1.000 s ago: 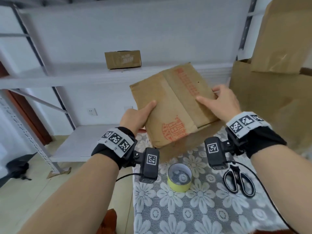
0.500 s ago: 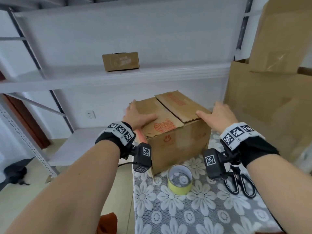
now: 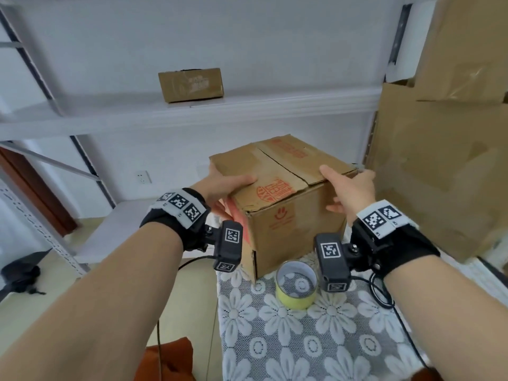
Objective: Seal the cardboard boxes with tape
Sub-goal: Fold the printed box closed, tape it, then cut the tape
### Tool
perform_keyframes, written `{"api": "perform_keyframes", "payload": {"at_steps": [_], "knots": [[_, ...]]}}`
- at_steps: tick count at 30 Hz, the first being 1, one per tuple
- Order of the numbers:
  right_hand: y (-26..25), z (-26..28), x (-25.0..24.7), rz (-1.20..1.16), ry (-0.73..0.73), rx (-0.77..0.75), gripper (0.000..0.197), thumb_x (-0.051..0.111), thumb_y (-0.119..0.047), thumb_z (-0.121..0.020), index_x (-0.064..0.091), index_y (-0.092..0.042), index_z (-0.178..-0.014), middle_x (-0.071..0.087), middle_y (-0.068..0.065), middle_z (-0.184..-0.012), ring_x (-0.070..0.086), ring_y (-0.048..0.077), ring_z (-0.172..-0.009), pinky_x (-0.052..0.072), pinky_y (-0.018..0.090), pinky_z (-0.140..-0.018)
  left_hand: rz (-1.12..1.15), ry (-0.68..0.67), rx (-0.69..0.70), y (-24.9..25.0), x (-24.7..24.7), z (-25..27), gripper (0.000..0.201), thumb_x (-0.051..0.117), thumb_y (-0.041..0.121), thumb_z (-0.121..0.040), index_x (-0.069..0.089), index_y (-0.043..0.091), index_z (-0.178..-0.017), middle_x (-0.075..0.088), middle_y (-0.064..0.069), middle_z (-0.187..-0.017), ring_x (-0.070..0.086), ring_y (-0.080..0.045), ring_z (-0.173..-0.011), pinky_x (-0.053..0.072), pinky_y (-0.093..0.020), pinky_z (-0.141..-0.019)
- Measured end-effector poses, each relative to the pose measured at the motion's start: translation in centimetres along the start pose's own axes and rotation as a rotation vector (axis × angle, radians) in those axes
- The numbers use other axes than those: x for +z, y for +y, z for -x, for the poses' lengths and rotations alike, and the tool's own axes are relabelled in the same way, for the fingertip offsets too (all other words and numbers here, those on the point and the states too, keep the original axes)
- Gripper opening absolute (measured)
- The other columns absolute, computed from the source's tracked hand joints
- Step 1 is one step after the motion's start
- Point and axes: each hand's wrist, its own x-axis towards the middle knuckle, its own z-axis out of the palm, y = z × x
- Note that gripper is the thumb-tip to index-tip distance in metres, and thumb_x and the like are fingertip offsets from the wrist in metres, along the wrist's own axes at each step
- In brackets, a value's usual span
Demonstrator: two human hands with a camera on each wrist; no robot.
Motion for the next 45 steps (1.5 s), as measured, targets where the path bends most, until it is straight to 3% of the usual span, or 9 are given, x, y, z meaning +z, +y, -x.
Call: {"api": "perform_keyframes", "payload": {"at_steps": [4, 7, 12, 17, 24, 28, 33, 35, 45], "knots": [[1.0, 1.0, 1.8, 0.072, 0.11, -0.042, 0.123, 0.082, -0.054, -0.057, 0.009, -0.02, -0.15, 0.017, 0.009, -0.153, 0.023, 0.032, -0.138, 0.029, 0.054, -0.11, 0.009, -0.071, -0.016, -0.3, -0.5, 0.4, 0.095, 0.089, 0.045, -0.061, 0.037, 0.026, -0.138, 0.056, -0.009, -0.128, 0.07, -0.038, -0.093, 0.06, -0.048, -0.066], [1.0, 1.3, 1.8, 0.106, 0.15, -0.077, 0.115, 0.081, -0.046, -0.065, 0.009, -0.019, -0.15, 0.017, 0.009, -0.154, 0.018, 0.032, -0.14, 0.021, 0.052, -0.114, -0.011, -0.087, 0.011, 0.0, -1.6, 0.6, 0.055, 0.08, 0.036, -0.077, 0.049, 0.022, -0.121, 0.058, -0.01, -0.123, 0.067, -0.033, -0.096, 0.059, -0.049, -0.077], [1.2, 1.9, 2.6, -0.055, 0.162, -0.007, 0.115, 0.08, -0.035, -0.07, 0.0, -0.021, -0.151, 0.012, 0.007, -0.156, 0.019, 0.029, -0.141, 0.023, 0.047, -0.114, 0.06, 0.067, 0.074, -0.1, -3.6, -1.9, 0.123, 0.085, 0.035, -0.072, -0.005, 0.025, -0.155, 0.018, -0.004, -0.16, 0.029, -0.03, -0.142, 0.046, -0.057, -0.099], [1.7, 3.0, 4.2, -0.169, 0.147, 0.001, 0.106, 0.072, -0.04, -0.074, 0.0, -0.026, -0.151, 0.004, 0.0, -0.158, 0.014, 0.027, -0.143, 0.022, 0.048, -0.115, 0.127, 0.083, 0.162, -0.9, -3.2, -3.6, 0.148, 0.09, 0.055, -0.037, 0.006, 0.03, -0.156, 0.025, 0.004, -0.157, 0.039, -0.024, -0.136, 0.037, -0.055, -0.109], [1.9, 4.1, 5.4, -0.255, 0.079, 0.033, 0.105, 0.065, -0.046, -0.069, 0.002, -0.029, -0.151, 0.006, -0.001, -0.158, 0.014, 0.024, -0.143, 0.023, 0.053, -0.113, 0.186, 0.171, 0.169, -1.0, -2.7, -3.8, 0.098, 0.087, 0.055, -0.044, 0.041, 0.023, -0.125, 0.055, 0.003, -0.122, 0.059, -0.024, -0.112, 0.053, -0.057, -0.089], [0.2, 4.2, 5.0, -0.323, 0.0, 0.035, 0.109, 0.067, -0.044, -0.046, 0.021, -0.03, -0.144, 0.041, 0.005, -0.143, 0.048, 0.025, -0.126, 0.045, 0.05, -0.098, 0.213, 0.288, 0.183, 0.5, -2.1, -2.9, 0.08, 0.084, 0.044, -0.07, 0.039, 0.016, -0.129, 0.053, 0.0, -0.114, 0.059, -0.023, -0.104, 0.055, -0.054, -0.08], [-3.8, 3.4, 2.2, -0.349, -0.176, -0.111, 0.016, 0.064, -0.006, -0.084, 0.055, -0.011, -0.097, 0.067, 0.005, -0.082, 0.066, 0.013, -0.068, 0.056, 0.029, -0.061, 0.22, 0.357, 0.225, 3.1, -2.3, -1.6, 0.058, 0.076, 0.043, -0.08, 0.057, 0.006, -0.12, 0.062, -0.004, -0.108, 0.058, -0.013, -0.084, 0.044, -0.029, -0.056], [-5.1, 2.9, 0.8, -0.315, -0.268, -0.154, 0.016, 0.062, -0.005, -0.088, 0.06, -0.006, -0.103, 0.069, 0.007, -0.088, 0.067, 0.01, -0.062, 0.051, 0.022, -0.051, 0.301, 0.327, 0.21, 3.3, -2.4, -0.9, 0.049, 0.074, 0.038, -0.083, 0.061, 0.005, -0.116, 0.062, -0.001, -0.1, 0.058, -0.012, -0.081, 0.05, -0.031, -0.059], [-4.4, 0.2, -2.3, -0.229, -0.367, -0.223, 0.027, 0.058, -0.006, -0.092, 0.058, -0.012, -0.118, 0.069, 0.003, -0.105, 0.067, 0.016, -0.094, 0.055, 0.031, -0.078, 0.396, 0.437, 0.263, 1.3, 2.2, -0.3, 0.044, 0.075, 0.043, -0.07, 0.045, 0.017, -0.09, 0.057, -0.007, -0.102, 0.058, -0.022, -0.089, 0.047, -0.033, -0.063]]}}
